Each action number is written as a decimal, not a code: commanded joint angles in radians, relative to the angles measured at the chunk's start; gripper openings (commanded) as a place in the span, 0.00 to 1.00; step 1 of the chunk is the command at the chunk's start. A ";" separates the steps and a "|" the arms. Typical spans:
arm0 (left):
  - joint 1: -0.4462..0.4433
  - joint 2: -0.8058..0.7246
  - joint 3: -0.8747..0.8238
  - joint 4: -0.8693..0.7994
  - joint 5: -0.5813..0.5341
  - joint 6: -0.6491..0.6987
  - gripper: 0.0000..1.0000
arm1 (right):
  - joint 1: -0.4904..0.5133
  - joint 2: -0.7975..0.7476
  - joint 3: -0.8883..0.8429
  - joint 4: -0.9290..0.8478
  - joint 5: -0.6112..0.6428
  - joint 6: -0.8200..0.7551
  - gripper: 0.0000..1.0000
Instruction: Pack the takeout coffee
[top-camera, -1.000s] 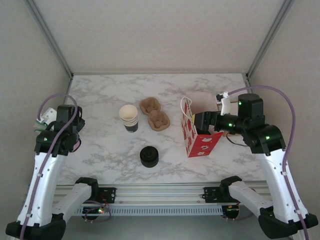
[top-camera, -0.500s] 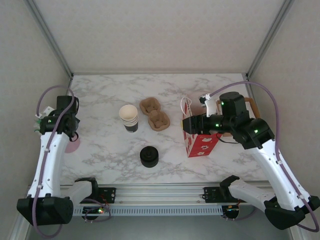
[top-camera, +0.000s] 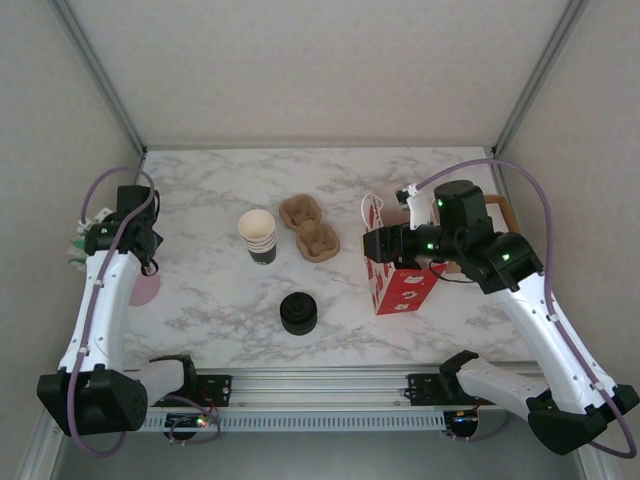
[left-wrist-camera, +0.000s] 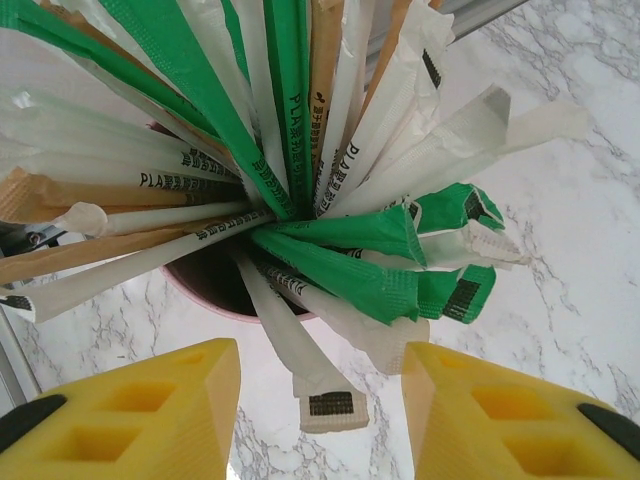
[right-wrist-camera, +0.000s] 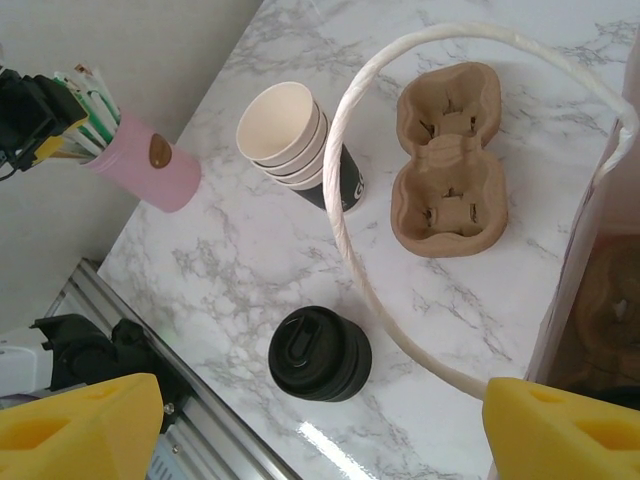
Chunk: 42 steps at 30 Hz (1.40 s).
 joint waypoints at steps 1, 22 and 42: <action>0.010 -0.005 0.006 -0.012 -0.020 0.015 0.44 | 0.007 0.003 -0.001 0.026 0.012 -0.021 0.84; 0.010 -0.057 -0.017 -0.036 -0.015 0.014 0.44 | 0.006 0.013 -0.010 0.027 0.008 -0.021 0.84; 0.011 -0.038 -0.058 -0.008 -0.074 0.018 0.44 | 0.006 0.022 -0.013 0.026 0.012 -0.029 0.84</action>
